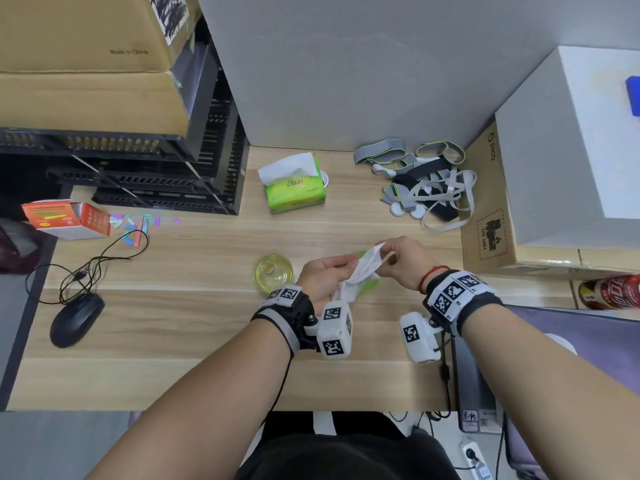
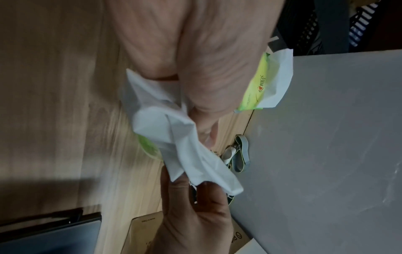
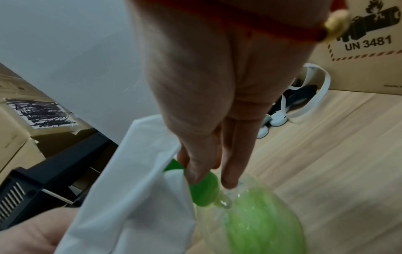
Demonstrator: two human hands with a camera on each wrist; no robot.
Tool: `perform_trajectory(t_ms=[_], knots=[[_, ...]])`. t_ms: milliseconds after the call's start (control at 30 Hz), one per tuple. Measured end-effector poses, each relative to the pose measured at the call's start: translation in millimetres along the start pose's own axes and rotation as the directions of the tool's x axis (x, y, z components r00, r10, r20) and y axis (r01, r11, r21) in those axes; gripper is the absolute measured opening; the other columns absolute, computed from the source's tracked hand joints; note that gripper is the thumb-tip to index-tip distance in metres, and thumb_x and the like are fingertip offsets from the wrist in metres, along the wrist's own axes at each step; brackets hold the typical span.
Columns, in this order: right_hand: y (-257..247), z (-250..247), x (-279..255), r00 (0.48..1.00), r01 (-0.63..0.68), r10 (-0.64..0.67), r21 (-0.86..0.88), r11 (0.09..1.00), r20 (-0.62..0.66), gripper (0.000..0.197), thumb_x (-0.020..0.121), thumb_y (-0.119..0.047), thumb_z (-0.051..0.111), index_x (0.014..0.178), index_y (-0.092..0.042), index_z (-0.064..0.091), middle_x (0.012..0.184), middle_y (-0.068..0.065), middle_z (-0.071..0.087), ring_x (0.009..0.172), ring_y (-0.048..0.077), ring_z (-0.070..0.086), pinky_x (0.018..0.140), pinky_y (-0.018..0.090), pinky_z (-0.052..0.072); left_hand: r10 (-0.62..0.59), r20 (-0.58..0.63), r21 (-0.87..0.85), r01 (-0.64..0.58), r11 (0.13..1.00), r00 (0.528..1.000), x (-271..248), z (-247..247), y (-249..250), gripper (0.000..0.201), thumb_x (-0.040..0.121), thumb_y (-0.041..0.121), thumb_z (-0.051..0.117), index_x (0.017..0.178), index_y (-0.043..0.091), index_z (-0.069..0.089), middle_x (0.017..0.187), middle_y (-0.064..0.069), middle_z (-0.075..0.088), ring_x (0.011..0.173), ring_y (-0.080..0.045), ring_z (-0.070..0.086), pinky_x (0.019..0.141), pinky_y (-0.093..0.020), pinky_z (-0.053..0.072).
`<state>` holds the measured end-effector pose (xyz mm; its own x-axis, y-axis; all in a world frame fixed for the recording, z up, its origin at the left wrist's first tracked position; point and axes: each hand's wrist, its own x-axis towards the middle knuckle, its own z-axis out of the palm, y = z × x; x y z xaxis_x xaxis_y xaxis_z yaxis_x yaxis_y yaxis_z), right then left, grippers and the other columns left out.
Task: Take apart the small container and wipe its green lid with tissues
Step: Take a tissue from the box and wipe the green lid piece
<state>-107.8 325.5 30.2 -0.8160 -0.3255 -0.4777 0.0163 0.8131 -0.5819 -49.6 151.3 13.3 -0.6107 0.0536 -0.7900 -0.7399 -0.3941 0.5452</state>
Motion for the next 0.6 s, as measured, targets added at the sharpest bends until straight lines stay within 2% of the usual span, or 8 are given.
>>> perform_trajectory(t_ms=[100,200,267,333,400,467,533,600], knots=[[3.9,2.8,2.3,0.999,0.003,-0.002,0.017,1.000,-0.044,0.011,0.081,-0.009,0.071,0.077,-0.018,0.067,0.080,-0.002,0.071,0.062,0.011,0.061,0.060,0.020,0.046,0.026,-0.007,-0.027,-0.026,0.999,1.000,-3.1,-8.8,-1.4,0.023,0.082,0.005,0.074,0.105,0.005,0.072,0.089,-0.010,0.077,0.076,-0.019,0.073,0.067,-0.026,0.060],[4.3,4.1,-0.5,0.999,0.021,-0.022,0.024,0.999,0.046,0.018,0.079,-0.015,0.077,0.092,-0.023,0.067,0.100,-0.004,0.068,0.071,0.018,0.067,0.066,0.023,0.050,0.091,-0.053,0.054,-0.088,0.995,0.994,-3.4,-13.0,0.4,0.018,0.081,0.004,0.075,0.099,0.006,0.074,0.098,-0.014,0.076,0.089,-0.025,0.073,0.082,-0.035,0.060],[2.1,8.9,-1.1,0.994,0.020,-0.018,-0.020,1.000,0.108,0.037,0.071,-0.025,0.084,0.104,-0.022,0.068,0.103,-0.009,0.063,0.078,0.017,0.066,0.069,0.023,0.052,0.108,-0.045,0.098,-0.103,0.990,0.993,-4.1,-9.8,1.1,0.015,0.080,0.005,0.076,0.094,0.009,0.075,0.100,-0.015,0.076,0.093,-0.027,0.073,0.088,-0.038,0.058],[2.9,18.3,2.5,0.996,0.019,-0.009,-0.113,0.993,0.088,0.049,0.065,-0.035,0.085,0.109,-0.022,0.069,0.103,-0.005,0.064,0.088,0.017,0.064,0.078,0.029,0.053,0.107,-0.013,0.097,-0.105,0.990,0.994,-5.5,-4.8,0.4,0.012,0.081,0.005,0.075,0.092,0.010,0.075,0.095,-0.012,0.076,0.085,-0.022,0.073,0.082,-0.032,0.059],[3.5,25.8,5.7,1.000,0.015,-0.009,-0.194,0.981,0.029,0.048,0.068,-0.039,0.082,0.110,-0.020,0.068,0.102,0.001,0.065,0.094,0.021,0.064,0.080,0.030,0.050,0.102,-0.006,0.053,-0.101,0.993,0.995,-5.4,-2.7,-1.6,0.011,0.082,0.004,0.074,0.091,0.010,0.074,0.092,-0.011,0.076,0.078,-0.018,0.073,0.072,-0.026,0.059],[-0.3,28.4,7.3,1.000,0.026,-0.025,-0.251,0.968,0.010,0.044,0.072,-0.039,0.079,0.108,-0.016,0.067,0.102,0.004,0.064,0.087,0.023,0.063,0.076,0.030,0.048,0.092,-0.022,0.018,-0.091,0.996,0.996,-5.6,-7.5,-3.2,0.012,0.082,0.003,0.074,0.092,0.009,0.074,0.092,-0.012,0.076,0.076,-0.018,0.073,0.067,-0.025,0.060],[-5.9,26.7,6.4,0.999,0.047,-0.042,-0.262,0.964,0.026,0.040,0.075,-0.036,0.079,0.105,-0.013,0.066,0.103,0.004,0.061,0.077,0.020,0.057,0.075,0.031,0.047,0.076,-0.050,0.010,-0.076,0.997,0.996,-8.3,-18.2,-1.8,0.012,0.081,0.002,0.074,0.091,0.009,0.073,0.088,-0.010,0.076,0.072,-0.016,0.074,0.063,-0.025,0.060],[-9.1,23.4,4.5,0.999,0.040,-0.034,-0.227,0.973,0.032,0.039,0.074,-0.031,0.080,0.107,-0.017,0.065,0.106,0.006,0.061,0.075,0.018,0.055,0.080,0.034,0.051,0.075,-0.081,0.017,-0.073,0.997,0.994,-10.3,-32.9,2.1,0.016,0.081,0.002,0.074,0.094,0.009,0.072,0.088,-0.009,0.076,0.070,-0.015,0.074,0.058,-0.024,0.059]])
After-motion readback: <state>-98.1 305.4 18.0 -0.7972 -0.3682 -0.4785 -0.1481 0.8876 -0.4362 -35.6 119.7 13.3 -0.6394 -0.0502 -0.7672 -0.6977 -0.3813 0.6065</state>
